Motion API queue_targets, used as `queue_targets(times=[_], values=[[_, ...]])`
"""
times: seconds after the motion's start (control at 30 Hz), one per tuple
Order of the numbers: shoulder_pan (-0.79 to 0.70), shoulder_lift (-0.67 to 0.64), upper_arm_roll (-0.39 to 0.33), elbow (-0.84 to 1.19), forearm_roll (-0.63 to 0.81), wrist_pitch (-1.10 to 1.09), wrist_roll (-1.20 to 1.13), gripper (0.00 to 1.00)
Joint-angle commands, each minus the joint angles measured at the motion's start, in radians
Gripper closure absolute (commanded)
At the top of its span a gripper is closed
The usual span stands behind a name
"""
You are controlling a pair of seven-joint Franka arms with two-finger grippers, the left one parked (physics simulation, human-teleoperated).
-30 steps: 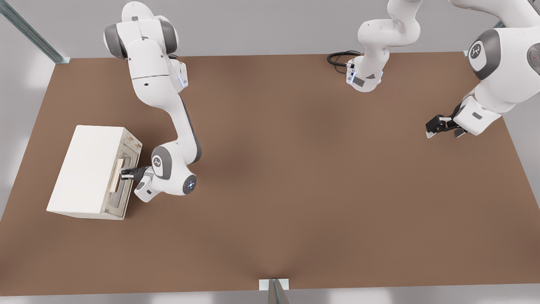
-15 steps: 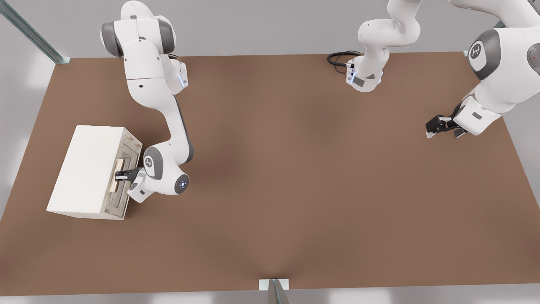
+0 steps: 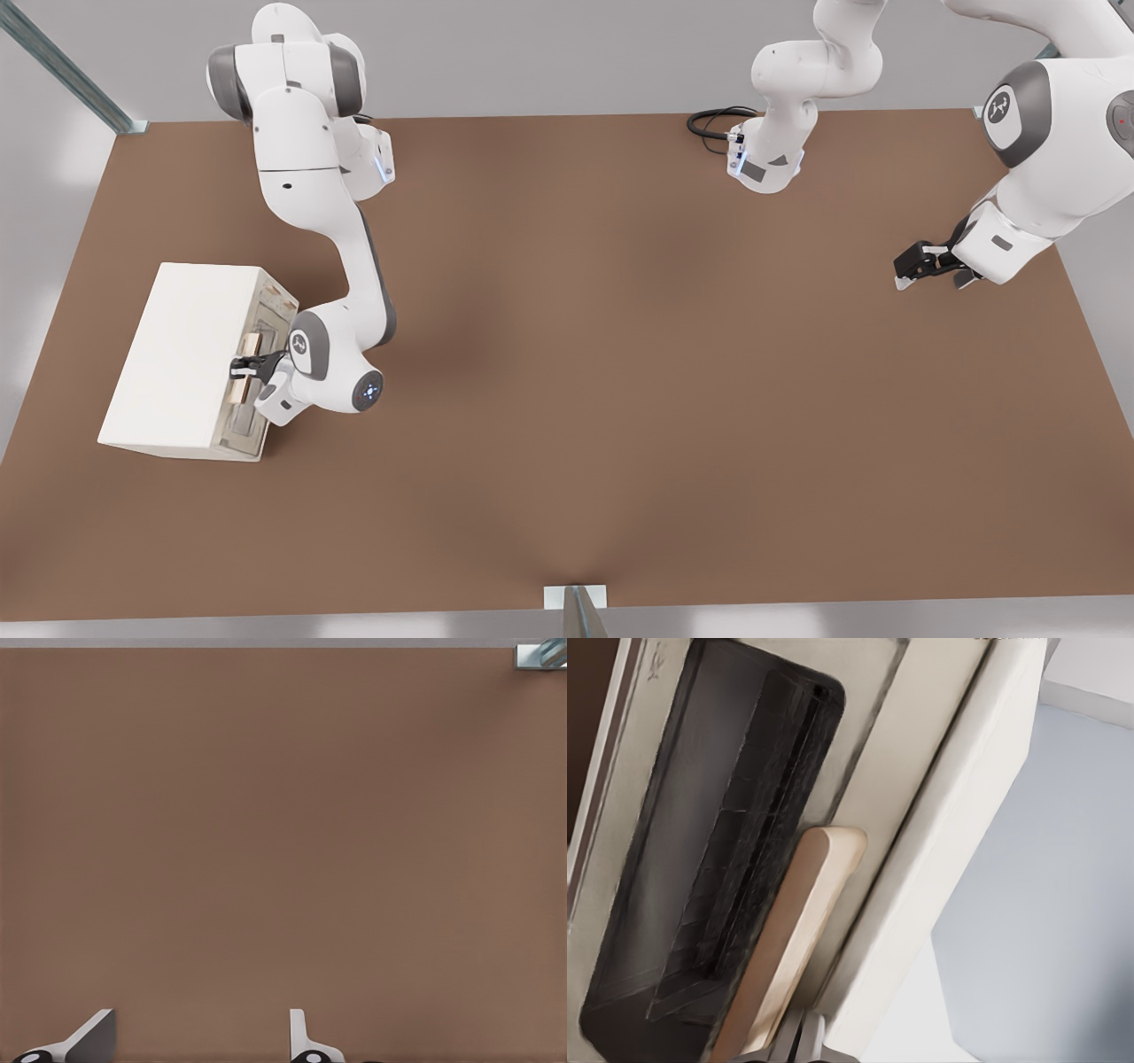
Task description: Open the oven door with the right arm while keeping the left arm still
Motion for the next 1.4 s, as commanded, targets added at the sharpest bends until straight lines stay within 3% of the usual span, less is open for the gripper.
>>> queue_targets(times=[0.0, 0.53, 0.67, 0.77, 0.83, 0.9, 0.93, 0.97, 1.0, 1.03, 1.07, 1.13, 1.37], values=[[0.004, 0.000, 0.001, 0.001, 0.000, 0.000, -0.001, 1.00], [0.033, 0.018, 0.002, 0.006, 0.005, 0.018, 0.013, 1.00], [0.112, 0.011, 0.022, 0.070, 0.014, -0.026, 0.018, 1.00], [0.122, -0.071, 0.073, 0.113, 0.165, -0.077, 0.052, 1.00], [-0.014, -0.256, 0.211, 0.113, 0.351, -0.095, -0.034, 1.00], [-0.135, -0.359, 0.251, 0.219, 0.612, -0.155, -0.206, 1.00], [-0.171, -0.362, 0.251, 0.316, 0.666, -0.227, -0.260, 0.94], [-0.197, -0.384, 0.249, 0.365, 0.670, -0.276, -0.321, 0.78], [-0.230, -0.408, 0.249, 0.386, 0.678, -0.279, -0.355, 0.57], [-0.266, -0.425, 0.243, 0.386, 0.750, -0.275, -0.355, 0.17], [-0.273, -0.440, 0.235, 0.386, 0.758, -0.269, -0.364, 0.00], [-0.281, -0.476, 0.196, 0.389, 0.764, -0.261, -0.435, 0.00], [-0.324, -0.460, 0.191, 0.454, 0.764, -0.238, -0.445, 0.00]])
